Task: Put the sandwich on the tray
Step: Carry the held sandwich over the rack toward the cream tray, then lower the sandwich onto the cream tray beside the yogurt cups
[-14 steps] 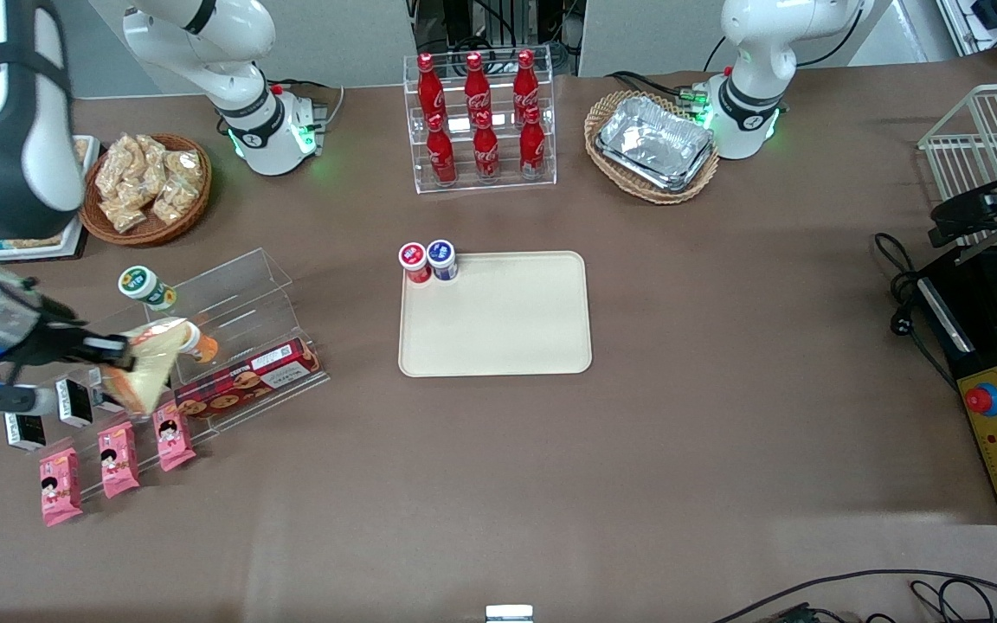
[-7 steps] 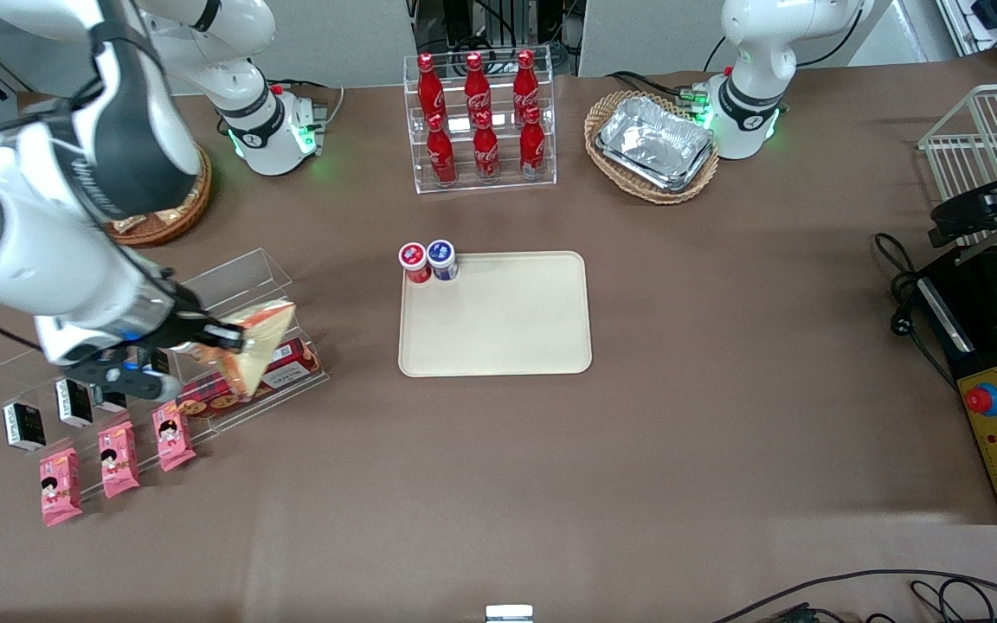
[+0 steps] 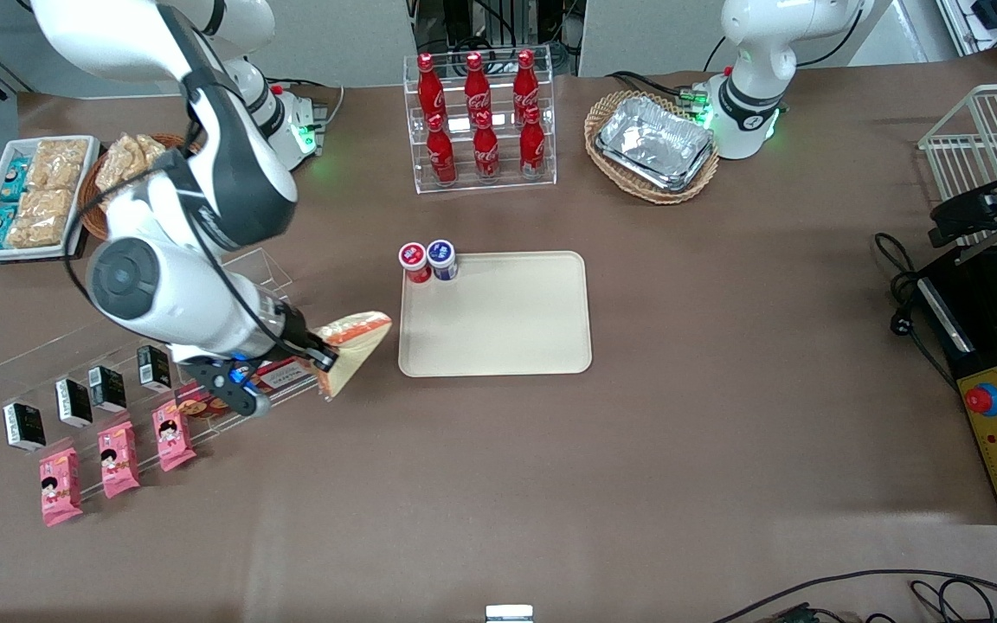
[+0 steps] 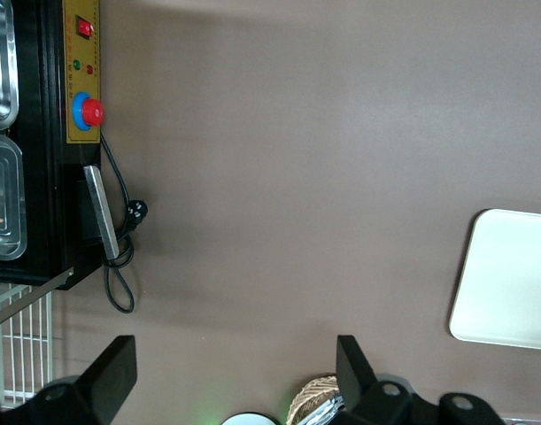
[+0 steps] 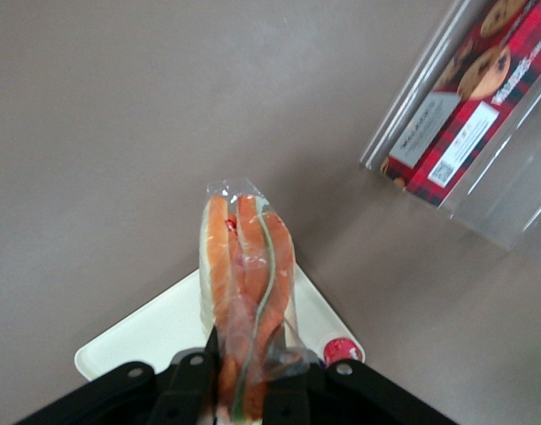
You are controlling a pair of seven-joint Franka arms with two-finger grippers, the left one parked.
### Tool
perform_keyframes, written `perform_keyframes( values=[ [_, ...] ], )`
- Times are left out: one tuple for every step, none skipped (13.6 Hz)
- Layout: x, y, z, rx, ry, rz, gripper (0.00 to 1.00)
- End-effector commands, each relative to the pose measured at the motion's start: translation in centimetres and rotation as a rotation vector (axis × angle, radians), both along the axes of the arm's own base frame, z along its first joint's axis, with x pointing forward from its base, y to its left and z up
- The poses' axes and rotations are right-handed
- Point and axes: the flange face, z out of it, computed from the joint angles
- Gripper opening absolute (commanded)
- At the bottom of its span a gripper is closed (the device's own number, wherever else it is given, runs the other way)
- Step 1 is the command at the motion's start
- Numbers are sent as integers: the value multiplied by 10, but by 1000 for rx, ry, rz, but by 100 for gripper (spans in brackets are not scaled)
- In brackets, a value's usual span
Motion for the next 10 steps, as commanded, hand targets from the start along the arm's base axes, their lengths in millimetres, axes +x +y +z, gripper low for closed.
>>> perform_keyframes(
  values=[
    [-2, 33, -35, 8, 69, -132, 19],
    [-3, 43, -48, -8, 94, -175, 19],
    [-5, 50, -60, -13, 121, -217, 19],
    [-4, 57, -70, 7, 149, -281, 19],
    [-1, 60, -76, 24, 162, -356, 19],
    [-1, 66, -85, 21, 171, -413, 19],
    [-2, 71, -94, 14, 184, -454, 19],
    [-5, 79, -103, 11, 198, -479, 19],
    [-9, 89, -109, 12, 213, -514, 19],
    [-12, 96, -118, -2, 230, -547, 20]
  ],
)
